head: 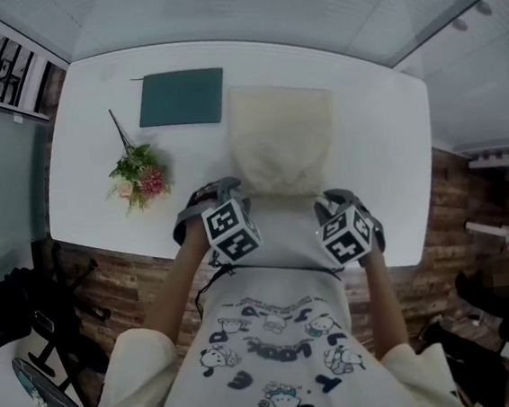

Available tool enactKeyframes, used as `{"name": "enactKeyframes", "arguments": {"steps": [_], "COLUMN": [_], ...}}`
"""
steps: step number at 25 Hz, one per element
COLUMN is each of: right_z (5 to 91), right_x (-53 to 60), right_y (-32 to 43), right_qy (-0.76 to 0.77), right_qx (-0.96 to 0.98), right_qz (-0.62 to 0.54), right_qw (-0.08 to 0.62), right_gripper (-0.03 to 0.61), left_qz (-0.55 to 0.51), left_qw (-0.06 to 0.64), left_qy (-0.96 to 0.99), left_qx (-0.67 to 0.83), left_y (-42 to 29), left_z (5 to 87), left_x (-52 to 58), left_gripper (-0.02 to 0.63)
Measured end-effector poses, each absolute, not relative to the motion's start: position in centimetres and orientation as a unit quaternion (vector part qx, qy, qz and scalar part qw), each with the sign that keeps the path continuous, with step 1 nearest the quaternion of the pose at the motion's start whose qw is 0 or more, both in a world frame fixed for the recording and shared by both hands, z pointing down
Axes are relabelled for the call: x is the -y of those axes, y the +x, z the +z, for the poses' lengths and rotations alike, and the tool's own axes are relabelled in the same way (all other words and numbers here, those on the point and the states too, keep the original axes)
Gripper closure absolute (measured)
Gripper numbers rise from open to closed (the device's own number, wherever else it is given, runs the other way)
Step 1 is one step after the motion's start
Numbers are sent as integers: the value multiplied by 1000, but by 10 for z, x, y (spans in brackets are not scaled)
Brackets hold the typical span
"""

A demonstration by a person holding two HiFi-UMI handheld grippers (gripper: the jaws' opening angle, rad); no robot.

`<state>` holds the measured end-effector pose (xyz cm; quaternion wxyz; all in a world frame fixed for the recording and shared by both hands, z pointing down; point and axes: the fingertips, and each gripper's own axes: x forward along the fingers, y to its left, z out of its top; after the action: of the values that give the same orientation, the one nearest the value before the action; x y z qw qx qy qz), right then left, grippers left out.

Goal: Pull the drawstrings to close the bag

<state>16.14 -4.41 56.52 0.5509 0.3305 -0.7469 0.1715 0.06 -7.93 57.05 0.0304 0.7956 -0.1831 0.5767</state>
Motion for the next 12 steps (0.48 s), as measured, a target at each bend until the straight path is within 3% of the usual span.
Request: {"name": "enactKeyframes", "arguments": {"steps": [3,12], "right_z": [567,567], "right_x": [44,43], "right_y": [162,165], "right_qy": [329,337], "right_qx": [746,741], "right_qz": [173,173], "right_qw": [552,554], "right_gripper": [481,501], "left_qz": [575,571], "left_qw": [28,49], "left_qy": [796,797], "left_qx": [186,191], "left_y": [2,0], "left_z": [571,576], "left_x": [78,71], "left_gripper": [502,545]}}
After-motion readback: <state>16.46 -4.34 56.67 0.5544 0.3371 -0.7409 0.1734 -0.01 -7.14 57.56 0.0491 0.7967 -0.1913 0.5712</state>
